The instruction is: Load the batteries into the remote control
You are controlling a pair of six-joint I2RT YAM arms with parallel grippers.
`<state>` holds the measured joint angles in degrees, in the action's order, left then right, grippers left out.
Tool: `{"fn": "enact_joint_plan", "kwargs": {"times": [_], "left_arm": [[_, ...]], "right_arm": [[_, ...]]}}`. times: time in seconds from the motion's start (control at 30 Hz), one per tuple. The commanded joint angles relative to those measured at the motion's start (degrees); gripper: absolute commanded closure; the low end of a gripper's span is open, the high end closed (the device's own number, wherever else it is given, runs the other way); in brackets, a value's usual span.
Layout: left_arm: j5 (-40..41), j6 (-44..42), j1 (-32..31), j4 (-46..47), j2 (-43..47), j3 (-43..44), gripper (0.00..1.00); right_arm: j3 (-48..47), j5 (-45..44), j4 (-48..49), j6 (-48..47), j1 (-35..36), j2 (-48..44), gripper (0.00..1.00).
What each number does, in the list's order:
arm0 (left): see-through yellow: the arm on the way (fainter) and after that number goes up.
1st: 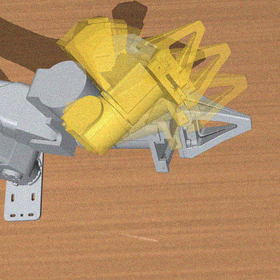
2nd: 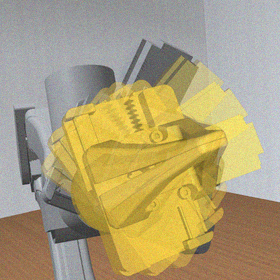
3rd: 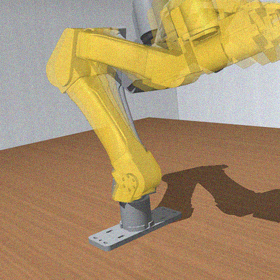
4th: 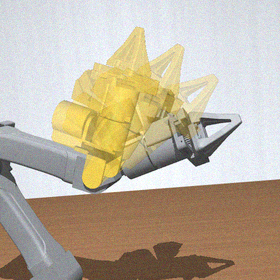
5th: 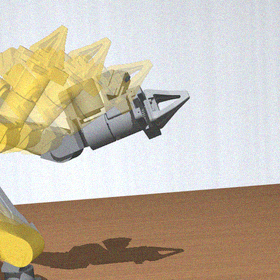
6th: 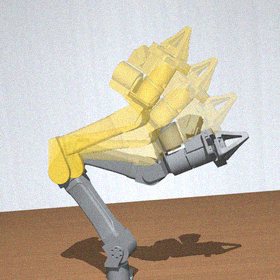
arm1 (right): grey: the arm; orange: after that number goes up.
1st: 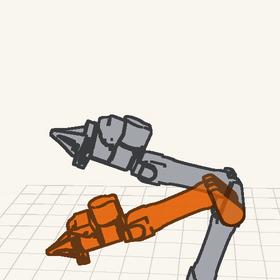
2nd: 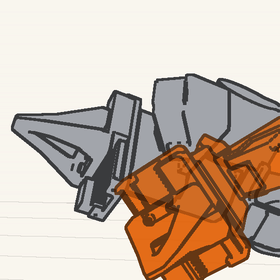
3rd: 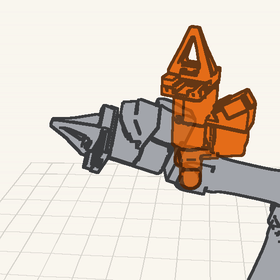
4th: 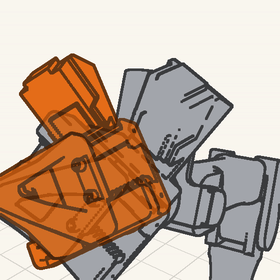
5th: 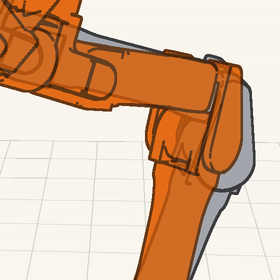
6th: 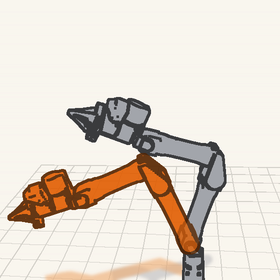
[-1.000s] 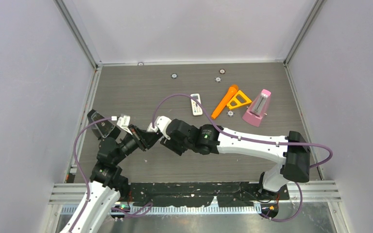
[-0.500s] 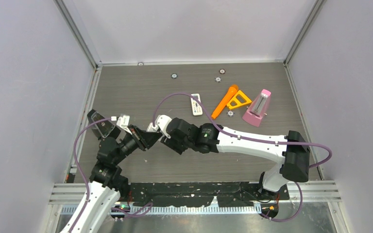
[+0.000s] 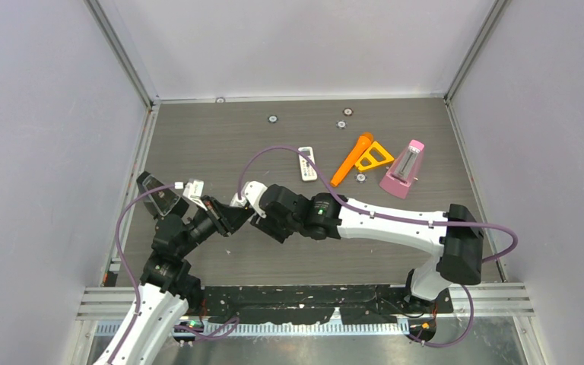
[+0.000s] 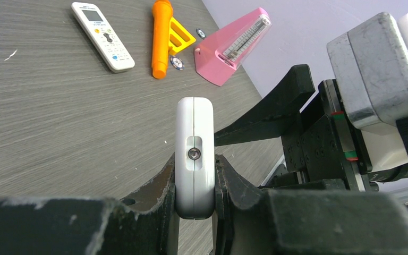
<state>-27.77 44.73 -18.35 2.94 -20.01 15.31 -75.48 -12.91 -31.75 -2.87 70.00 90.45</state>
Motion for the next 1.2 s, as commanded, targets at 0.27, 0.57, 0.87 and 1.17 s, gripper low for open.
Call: {"fn": "enact_joint_plan", "kwargs": {"times": [0.27,0.57,0.87,1.17], "left_arm": [[-6.71,2.30,-0.11,6.47,-0.26,1.69,1.00],[-8.52,5.78,-0.11,10.01,-1.56,0.31,1.00],[-8.65,12.04,-0.11,12.23,-1.22,-0.98,1.00],[-9.29,20.16,-0.11,13.33,-2.46,-0.76,1.00]], "right_arm": [[-4.27,0.01,1.45,0.98,-1.33,2.23,0.74],[-6.95,1.28,1.40,0.67,-1.53,3.74,0.72],[-10.11,0.93,1.42,1.97,-1.61,5.53,0.71],[-13.49,1.77,-0.84,1.81,-2.17,7.47,0.65]]}}
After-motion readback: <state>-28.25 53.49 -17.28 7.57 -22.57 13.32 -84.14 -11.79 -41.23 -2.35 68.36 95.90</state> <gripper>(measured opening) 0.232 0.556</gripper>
